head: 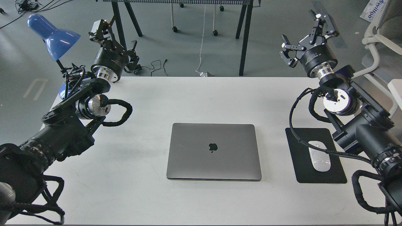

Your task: Close notebook with right arm

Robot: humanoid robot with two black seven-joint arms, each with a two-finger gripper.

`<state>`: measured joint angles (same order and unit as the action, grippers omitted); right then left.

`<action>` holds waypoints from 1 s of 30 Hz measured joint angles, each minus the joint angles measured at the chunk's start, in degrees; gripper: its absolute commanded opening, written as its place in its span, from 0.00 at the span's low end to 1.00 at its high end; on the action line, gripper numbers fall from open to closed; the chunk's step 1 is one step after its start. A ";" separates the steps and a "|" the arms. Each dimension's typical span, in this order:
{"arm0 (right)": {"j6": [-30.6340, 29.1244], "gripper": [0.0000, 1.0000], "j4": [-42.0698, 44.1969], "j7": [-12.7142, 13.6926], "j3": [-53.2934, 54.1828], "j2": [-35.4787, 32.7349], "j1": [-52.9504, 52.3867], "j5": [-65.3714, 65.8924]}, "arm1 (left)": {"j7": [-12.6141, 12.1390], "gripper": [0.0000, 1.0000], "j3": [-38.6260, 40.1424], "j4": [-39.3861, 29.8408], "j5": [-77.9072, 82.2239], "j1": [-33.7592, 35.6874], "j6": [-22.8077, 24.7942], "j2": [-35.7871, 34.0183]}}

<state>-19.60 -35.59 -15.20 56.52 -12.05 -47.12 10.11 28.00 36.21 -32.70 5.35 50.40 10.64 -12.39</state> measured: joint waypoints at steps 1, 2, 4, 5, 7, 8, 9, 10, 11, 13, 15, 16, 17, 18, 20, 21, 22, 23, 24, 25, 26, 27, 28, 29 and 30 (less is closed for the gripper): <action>0.00 1.00 0.00 0.00 -0.05 0.00 0.00 0.00 | 0.00 1.00 0.00 0.00 0.00 0.00 0.00 0.00; -0.01 1.00 0.00 0.00 -0.25 0.00 0.00 -0.01 | 0.00 1.00 0.00 0.00 0.00 0.00 0.00 0.00; -0.06 1.00 -0.01 0.00 -1.03 0.00 0.00 -0.01 | 0.00 1.00 0.00 0.00 0.00 0.00 0.00 0.00; -0.07 1.00 -0.01 0.00 -1.62 0.02 0.00 -0.01 | 0.00 1.00 0.00 0.00 0.00 0.00 0.00 0.00; -0.07 1.00 -0.01 0.00 -3.08 0.30 0.00 -0.01 | 0.00 1.00 0.00 0.00 0.00 0.00 0.00 0.00; -0.07 1.00 -0.02 0.00 -4.01 0.44 0.00 0.00 | 0.00 1.00 0.00 0.00 0.00 0.01 0.00 0.00; -0.06 1.00 -0.02 0.00 -5.05 0.53 0.00 0.01 | 0.00 1.00 0.00 0.00 0.00 0.00 0.00 0.00; 0.06 1.00 -0.01 0.00 -6.02 0.58 -0.02 0.03 | 0.00 1.00 0.00 0.00 0.00 0.01 0.00 0.00; 0.25 1.00 0.02 0.00 -6.71 0.62 -0.10 0.05 | 0.00 1.00 -0.01 0.00 0.00 0.01 0.00 0.00; 1.00 1.00 0.12 0.00 -7.66 0.69 -0.32 0.08 | 0.00 1.00 -0.01 0.00 0.00 0.00 0.00 0.00; 1.79 1.00 0.27 0.01 -7.95 0.82 -0.41 0.08 | 0.00 1.00 -0.01 0.00 0.01 0.00 0.00 0.00; 2.06 1.00 0.31 0.03 -8.04 0.94 -0.49 0.08 | 0.00 1.00 -0.01 0.00 0.01 0.01 0.00 0.00; 2.20 1.00 0.32 0.03 -8.11 1.04 -0.55 0.08 | 0.00 1.00 -0.01 0.00 0.01 0.00 0.00 0.00; 2.25 1.00 0.32 0.03 -8.18 1.14 -0.58 0.08 | 0.00 1.00 -0.01 0.00 0.01 0.00 0.00 0.00; 2.12 1.00 0.25 0.03 -8.35 1.27 -0.58 0.09 | 0.00 1.00 -0.01 0.00 0.01 0.00 0.00 0.00; 1.93 1.00 0.13 0.03 -8.41 1.28 -0.58 0.08 | 0.00 1.00 -0.01 0.00 0.01 0.00 0.00 0.00; 1.71 1.00 0.02 0.03 -8.47 1.28 -0.58 0.08 | 0.00 1.00 -0.01 0.00 0.01 0.00 0.00 0.00; 1.43 1.00 -0.04 0.03 -8.50 1.27 -0.58 0.08 | 0.00 1.00 -0.01 0.00 0.01 0.00 0.00 0.00; 1.01 1.00 -0.19 0.03 -8.53 1.27 -0.56 0.08 | 0.00 1.00 -0.01 0.00 0.01 0.00 0.00 0.00; 0.32 1.00 -0.69 0.02 -8.56 1.27 -0.45 0.07 | 0.00 1.00 -0.01 0.00 0.01 0.00 0.00 0.00; -0.33 1.00 -1.67 0.02 -8.63 1.15 -0.24 0.05 | 0.00 1.00 -0.01 0.00 0.01 0.00 0.00 0.00; -0.73 1.00 -2.81 0.02 -8.67 0.98 -0.06 0.05 | 0.00 1.00 -0.01 0.00 0.01 0.00 0.00 0.00; -1.00 1.00 -4.28 0.00 -8.68 0.77 0.25 0.05 | 0.00 1.00 -0.01 0.00 0.01 0.00 0.00 0.00; -1.11 1.00 -5.58 0.00 -8.71 0.60 0.59 0.08 | 0.00 1.00 -0.01 0.00 0.01 0.00 0.00 0.00; -1.12 1.00 -6.49 0.00 -8.73 0.41 0.84 0.10 | 0.00 1.00 -0.01 0.00 0.01 0.00 0.00 0.00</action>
<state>-20.72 -42.08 -15.20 47.79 -11.65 -46.28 10.21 28.00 36.20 -32.70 5.36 50.40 10.64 -12.39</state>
